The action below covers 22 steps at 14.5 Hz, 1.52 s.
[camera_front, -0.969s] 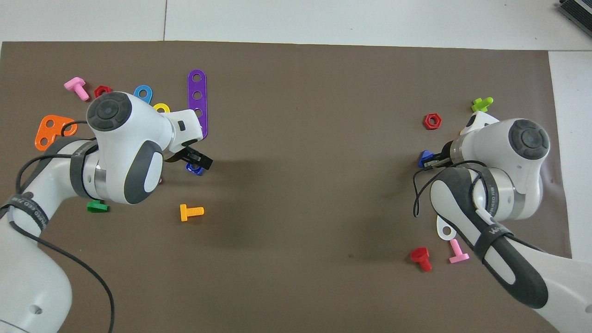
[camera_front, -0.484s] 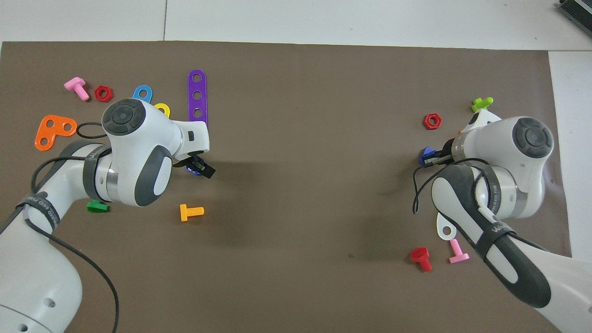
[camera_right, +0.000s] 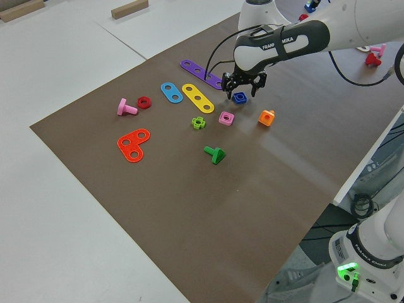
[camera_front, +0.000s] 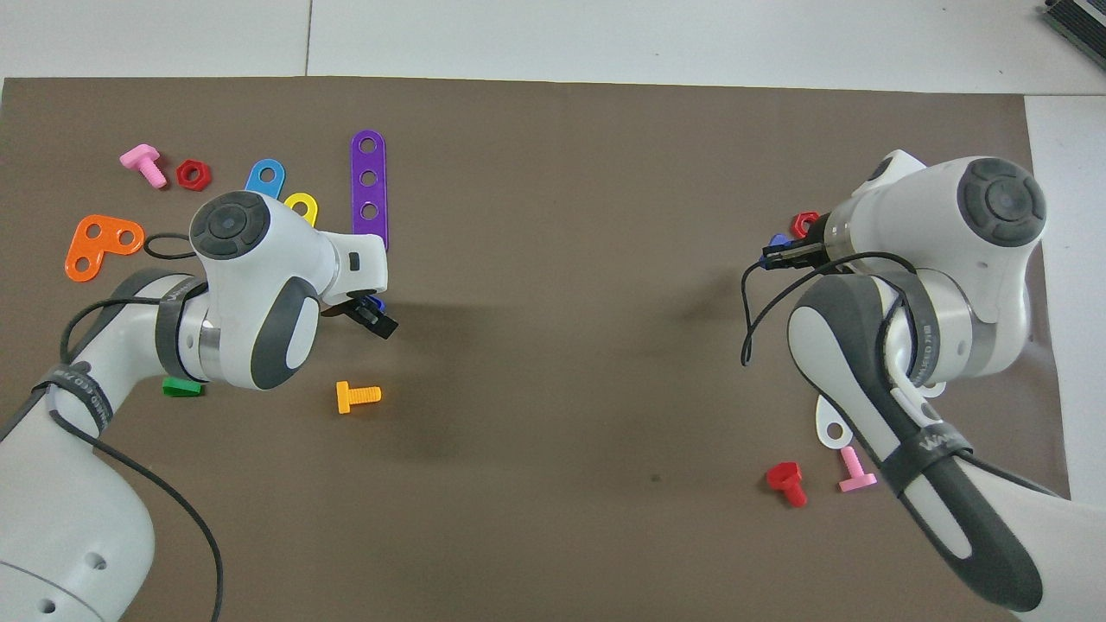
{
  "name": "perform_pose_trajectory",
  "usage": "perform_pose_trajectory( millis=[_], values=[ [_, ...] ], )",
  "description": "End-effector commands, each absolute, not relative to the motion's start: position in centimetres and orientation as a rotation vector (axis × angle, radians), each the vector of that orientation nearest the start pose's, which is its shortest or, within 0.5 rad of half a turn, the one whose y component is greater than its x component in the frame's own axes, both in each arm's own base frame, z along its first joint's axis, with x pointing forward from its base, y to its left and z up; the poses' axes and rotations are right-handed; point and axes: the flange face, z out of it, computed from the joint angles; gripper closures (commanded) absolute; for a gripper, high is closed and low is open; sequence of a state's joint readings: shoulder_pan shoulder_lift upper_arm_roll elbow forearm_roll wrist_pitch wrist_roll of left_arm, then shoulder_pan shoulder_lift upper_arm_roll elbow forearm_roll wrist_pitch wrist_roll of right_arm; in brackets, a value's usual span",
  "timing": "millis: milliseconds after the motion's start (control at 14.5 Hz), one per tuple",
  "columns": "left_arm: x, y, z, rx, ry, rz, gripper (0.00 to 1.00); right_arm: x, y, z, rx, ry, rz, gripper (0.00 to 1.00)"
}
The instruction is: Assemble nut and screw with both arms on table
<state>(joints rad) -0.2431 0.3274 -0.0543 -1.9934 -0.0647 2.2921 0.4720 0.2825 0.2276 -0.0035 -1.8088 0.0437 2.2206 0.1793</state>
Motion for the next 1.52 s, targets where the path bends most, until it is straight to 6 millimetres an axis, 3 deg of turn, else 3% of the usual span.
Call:
perform_pose_trajectory(
  millis=[0,208,415,553,761,1038,1384,1453],
  values=[
    [57.4,-17.3,29.2,-2.997,1.151,0.008,0.08,62.3,26.5,42.8,-3.017,-0.022,-0.264,1.0],
    [57.1,-17.3,28.8,-2.99,1.158,0.014,0.1,61.0,34.6,41.1,-2.986,0.136,-0.259,1.0],
    [56.8,-17.4,28.4,-2.988,1.162,0.012,0.16,59.8,41.3,37.7,-2.962,0.216,-0.279,1.0],
    [56.8,-17.4,28.4,-2.988,1.162,0.014,0.21,59.1,43.4,36.6,-2.973,0.221,-0.333,1.0],
    [56.7,-17.3,28.3,-2.991,1.158,0.027,0.35,58.5,44.3,35.5,-2.963,0.22,-0.352,1.0],
    [56.7,-17.3,28.3,-2.995,1.149,0.037,0.74,57.5,44.6,32.9,-2.976,0.195,-0.352,1.0],
    [57.6,-16.6,29.5,-3.021,1.09,0.046,0.88,56.6,43.7,30.3,-2.956,0.19,-0.369,1.0],
    [58.1,-16.6,30.2,-3.042,1.032,0.058,0.9,56.4,43.7,30.2,-2.957,0.19,-0.367,0.7]
  ],
)
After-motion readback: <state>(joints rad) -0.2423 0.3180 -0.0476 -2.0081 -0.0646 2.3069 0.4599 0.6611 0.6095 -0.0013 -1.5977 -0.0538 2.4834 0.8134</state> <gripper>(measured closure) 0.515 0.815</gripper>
